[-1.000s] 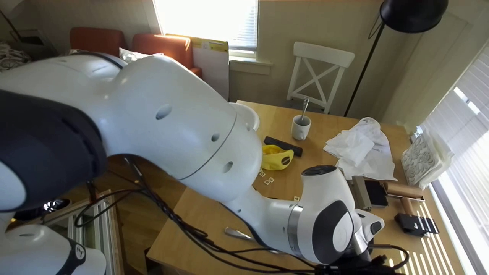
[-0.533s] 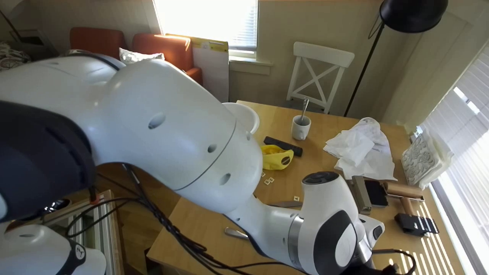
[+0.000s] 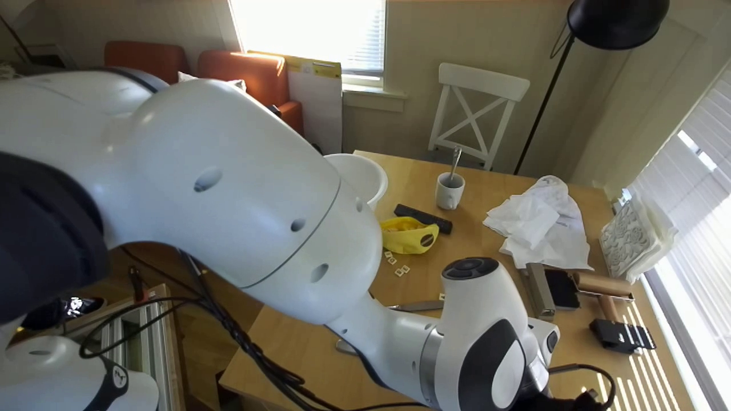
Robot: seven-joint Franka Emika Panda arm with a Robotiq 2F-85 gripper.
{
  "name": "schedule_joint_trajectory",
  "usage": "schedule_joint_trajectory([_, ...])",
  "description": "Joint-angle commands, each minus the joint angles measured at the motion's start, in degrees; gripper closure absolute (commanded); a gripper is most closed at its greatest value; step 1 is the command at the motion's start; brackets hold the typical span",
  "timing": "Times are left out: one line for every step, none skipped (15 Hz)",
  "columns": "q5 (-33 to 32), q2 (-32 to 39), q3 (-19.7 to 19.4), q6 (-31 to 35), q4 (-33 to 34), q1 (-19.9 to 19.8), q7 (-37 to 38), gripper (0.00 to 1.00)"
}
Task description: Use the spatula to move the contents on the table to the left
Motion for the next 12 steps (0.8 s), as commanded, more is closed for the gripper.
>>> schedule_joint_trajectory([-2.23,-4.75,-0.04,-0.06,-5.82,-0.06,-0.99,0.94])
schedule_joint_trajectory([-2.29,-5.42,0.04,0.05,-6.89,-0.15,-1.25,0.94])
schedule_joint_trajectory([-2.71,-6.09,-0.10,0.17,-7.99,-0.10,-1.39,0.94])
schedule_joint_trajectory([-2.75,-6.81,-0.01,0.10,-9.08,-0.20,-1.75,0.94])
schedule_joint_trajectory([-3.17,-7.54,-0.13,0.12,-10.17,-0.15,-2.07,0.94])
schedule_joint_trajectory([-3.22,-8.45,0.03,0.14,-11.40,-0.22,-2.53,0.94])
schedule_joint_trajectory([-3.52,-9.23,0.04,0.03,-12.50,-0.17,-2.78,0.94])
schedule_joint_trajectory([-3.79,-10.09,0.00,-0.31,-13.59,-0.03,-2.89,0.94])
schedule_joint_trajectory([-4.16,-10.94,-0.10,-0.56,-14.77,0.12,-2.85,0.94])
schedule_joint_trajectory([-4.45,-11.75,-0.11,-0.58,-15.88,0.16,-2.71,0.94])
schedule_joint_trajectory([-4.88,-12.67,-0.26,-0.76,-17.22,0.37,-2.22,0.94])
schedule_joint_trajectory([-5.06,-13.46,-0.32,-0.88,-18.47,0.50,-1.78,0.94])
